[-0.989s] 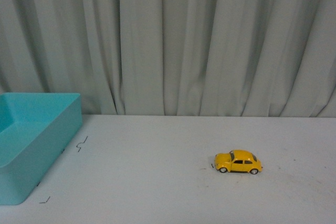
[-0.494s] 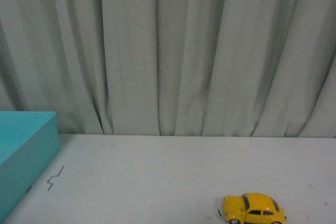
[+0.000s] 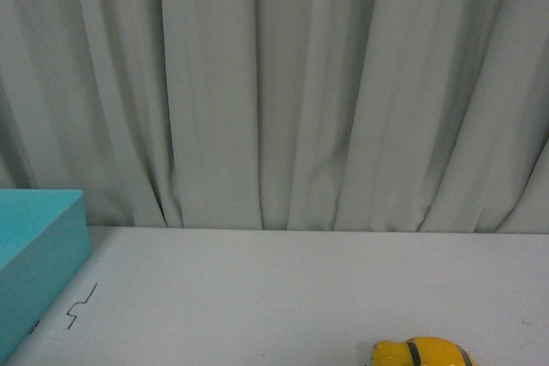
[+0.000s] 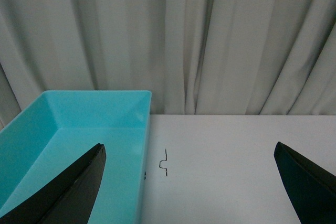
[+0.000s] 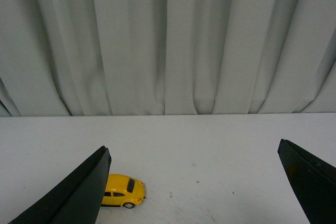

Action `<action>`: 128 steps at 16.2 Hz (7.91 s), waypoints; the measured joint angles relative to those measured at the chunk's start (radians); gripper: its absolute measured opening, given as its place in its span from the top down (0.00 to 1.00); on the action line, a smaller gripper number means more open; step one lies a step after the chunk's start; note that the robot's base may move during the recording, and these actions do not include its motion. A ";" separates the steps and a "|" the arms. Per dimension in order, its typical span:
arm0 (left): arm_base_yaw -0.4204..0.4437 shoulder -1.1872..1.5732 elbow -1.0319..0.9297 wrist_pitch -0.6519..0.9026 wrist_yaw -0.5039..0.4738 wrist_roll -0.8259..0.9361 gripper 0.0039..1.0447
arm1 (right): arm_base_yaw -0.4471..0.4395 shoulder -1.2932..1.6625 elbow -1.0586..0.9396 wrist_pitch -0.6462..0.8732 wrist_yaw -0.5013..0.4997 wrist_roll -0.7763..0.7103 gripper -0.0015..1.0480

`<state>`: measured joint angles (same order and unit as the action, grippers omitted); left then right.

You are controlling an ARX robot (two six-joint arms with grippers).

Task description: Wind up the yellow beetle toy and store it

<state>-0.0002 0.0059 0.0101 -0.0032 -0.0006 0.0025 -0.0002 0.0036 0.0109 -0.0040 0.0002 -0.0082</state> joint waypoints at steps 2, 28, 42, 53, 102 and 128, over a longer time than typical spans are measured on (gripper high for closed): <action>0.000 0.000 0.000 0.000 0.000 0.000 0.06 | 0.000 0.000 0.000 0.000 0.000 0.000 0.06; 0.000 0.000 0.000 0.000 0.000 0.000 0.06 | -0.046 1.783 1.103 -0.471 -0.617 -1.324 0.06; 0.000 0.000 0.000 0.000 0.000 0.000 0.06 | 0.107 2.203 1.418 -0.682 -0.287 -1.587 0.06; 0.000 0.000 0.000 0.000 0.000 0.000 0.06 | 0.161 2.242 1.475 -0.723 -0.261 -1.529 0.59; 0.000 0.000 0.000 0.000 0.000 0.000 0.06 | -0.314 2.114 1.128 -0.495 -0.390 -1.536 0.61; 0.000 0.000 0.000 0.000 0.000 0.000 0.06 | -0.314 2.115 1.097 -0.536 -0.349 -1.680 0.07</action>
<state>-0.0002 0.0059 0.0101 -0.0032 -0.0006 0.0021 -0.3141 2.1189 1.1076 -0.5396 -0.3489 -1.6886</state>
